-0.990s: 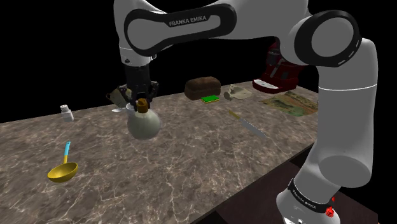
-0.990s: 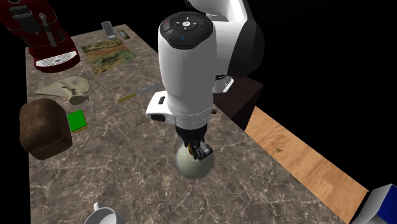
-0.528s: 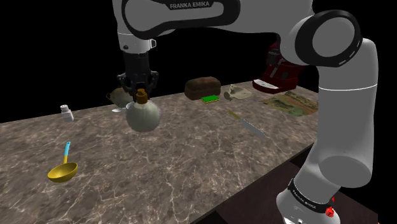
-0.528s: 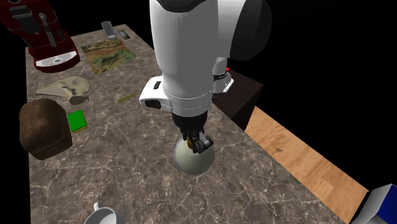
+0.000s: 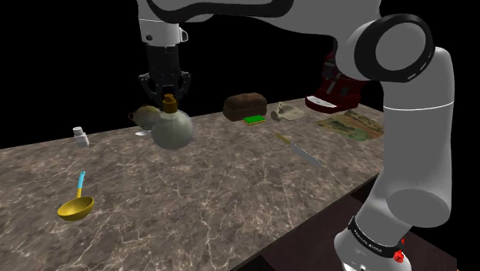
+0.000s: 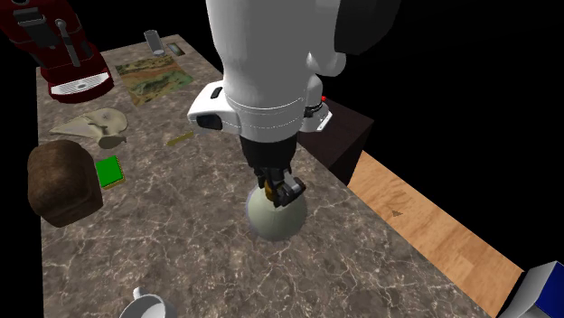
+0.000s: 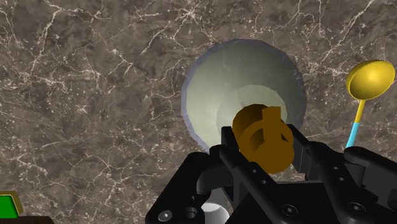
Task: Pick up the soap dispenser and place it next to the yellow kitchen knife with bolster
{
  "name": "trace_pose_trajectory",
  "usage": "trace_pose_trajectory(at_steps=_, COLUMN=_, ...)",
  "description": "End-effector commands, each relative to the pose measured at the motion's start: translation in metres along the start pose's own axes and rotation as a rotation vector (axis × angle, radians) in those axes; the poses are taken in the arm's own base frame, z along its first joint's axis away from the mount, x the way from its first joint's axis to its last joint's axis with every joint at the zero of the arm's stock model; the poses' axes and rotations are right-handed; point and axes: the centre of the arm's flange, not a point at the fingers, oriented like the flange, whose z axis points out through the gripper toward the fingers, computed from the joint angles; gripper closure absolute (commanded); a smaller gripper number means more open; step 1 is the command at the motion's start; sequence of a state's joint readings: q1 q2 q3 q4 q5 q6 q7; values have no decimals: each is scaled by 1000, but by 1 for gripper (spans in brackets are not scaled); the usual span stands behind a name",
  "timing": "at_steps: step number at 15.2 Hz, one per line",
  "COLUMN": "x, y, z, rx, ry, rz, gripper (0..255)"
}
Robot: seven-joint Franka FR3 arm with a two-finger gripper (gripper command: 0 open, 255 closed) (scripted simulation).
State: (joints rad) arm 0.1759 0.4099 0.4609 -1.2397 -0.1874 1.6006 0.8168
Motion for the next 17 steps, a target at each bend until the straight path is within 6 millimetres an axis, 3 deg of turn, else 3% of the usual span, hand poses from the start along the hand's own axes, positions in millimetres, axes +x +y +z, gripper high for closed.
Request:
trace_pose_trajectory(at_steps=1, x=0, y=0, z=-11, rx=0, ry=0, rz=0, gripper=255)
trace_pose_trajectory(at_steps=6, x=0, y=1, z=-34, rx=0, ry=0, rz=0, gripper=255)
trace_pose_trajectory(at_steps=17, x=-38, y=141, z=-33, rx=0, ry=0, rz=0, gripper=255)
